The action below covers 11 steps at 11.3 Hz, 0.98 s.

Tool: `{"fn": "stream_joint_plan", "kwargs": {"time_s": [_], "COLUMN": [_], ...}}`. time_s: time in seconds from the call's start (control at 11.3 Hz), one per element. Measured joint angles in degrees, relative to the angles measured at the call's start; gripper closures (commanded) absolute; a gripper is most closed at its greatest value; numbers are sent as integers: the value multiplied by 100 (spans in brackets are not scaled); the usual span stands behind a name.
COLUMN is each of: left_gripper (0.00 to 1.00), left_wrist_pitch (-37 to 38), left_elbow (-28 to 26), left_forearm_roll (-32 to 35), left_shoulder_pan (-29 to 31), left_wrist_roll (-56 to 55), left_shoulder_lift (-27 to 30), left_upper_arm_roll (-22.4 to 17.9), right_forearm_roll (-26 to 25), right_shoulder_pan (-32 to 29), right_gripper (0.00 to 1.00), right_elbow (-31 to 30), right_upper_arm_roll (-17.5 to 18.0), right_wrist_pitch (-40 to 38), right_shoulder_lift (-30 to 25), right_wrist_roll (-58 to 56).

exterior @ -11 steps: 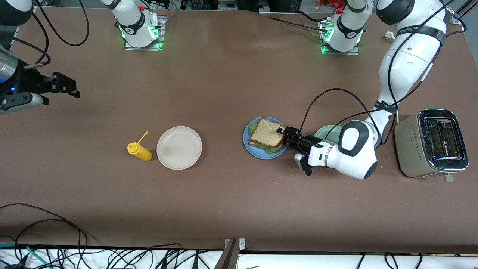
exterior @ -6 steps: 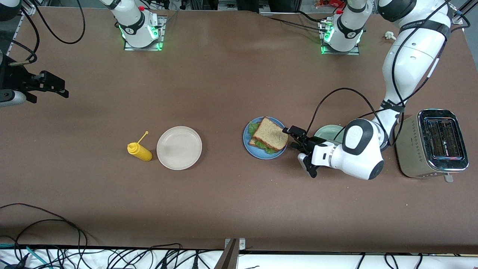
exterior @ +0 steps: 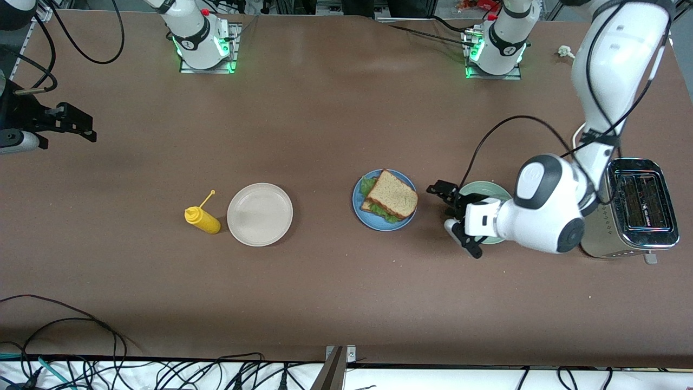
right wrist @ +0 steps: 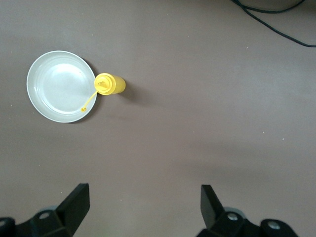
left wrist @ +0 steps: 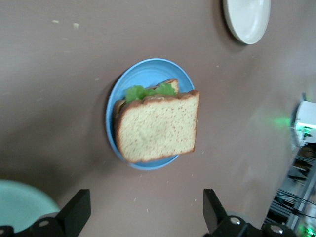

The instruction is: Make sandwich in blue plate with both arms

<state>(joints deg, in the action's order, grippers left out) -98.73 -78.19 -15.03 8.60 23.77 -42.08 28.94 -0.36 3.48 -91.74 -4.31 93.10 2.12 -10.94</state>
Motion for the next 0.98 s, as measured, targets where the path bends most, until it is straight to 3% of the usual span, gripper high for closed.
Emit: {"fn": "stream_joint_plan", "kwargs": {"time_s": [0.27, 0.53, 0.62, 0.8, 0.98], "left_gripper": [0, 0, 0, 0, 0], "left_wrist_pitch": [542, 772, 801, 908, 923], "left_elbow": [25, 21, 11, -72, -473], "left_forearm_roll": [999, 1691, 1763, 1762, 1715], "left_shoulder_pan": [-3, -25, -116, -590, -680], "left_wrist_roll": [-1089, -1440, -1471, -1481, -1556], "left_shoulder_lift": [1052, 1968, 2279, 2843, 3275], "left_upper_arm_roll": [41, 29, -172, -1171, -1623], "right_forearm_roll": [-33, -79, -107, -114, -114], "right_shoulder_pan": [1, -1, -2, -4, -11], "right_gripper": [0, 0, 0, 0, 0], "right_elbow": [56, 98, 98, 100, 102], "right_upper_arm_roll": [-9, -32, -35, -42, -51], "right_wrist_pitch": [1, -14, -23, -24, -24], "right_shoulder_lift": [-20, -33, -31, -29, -30], "right_wrist_roll": [0, 0, 0, 8, 38]}}
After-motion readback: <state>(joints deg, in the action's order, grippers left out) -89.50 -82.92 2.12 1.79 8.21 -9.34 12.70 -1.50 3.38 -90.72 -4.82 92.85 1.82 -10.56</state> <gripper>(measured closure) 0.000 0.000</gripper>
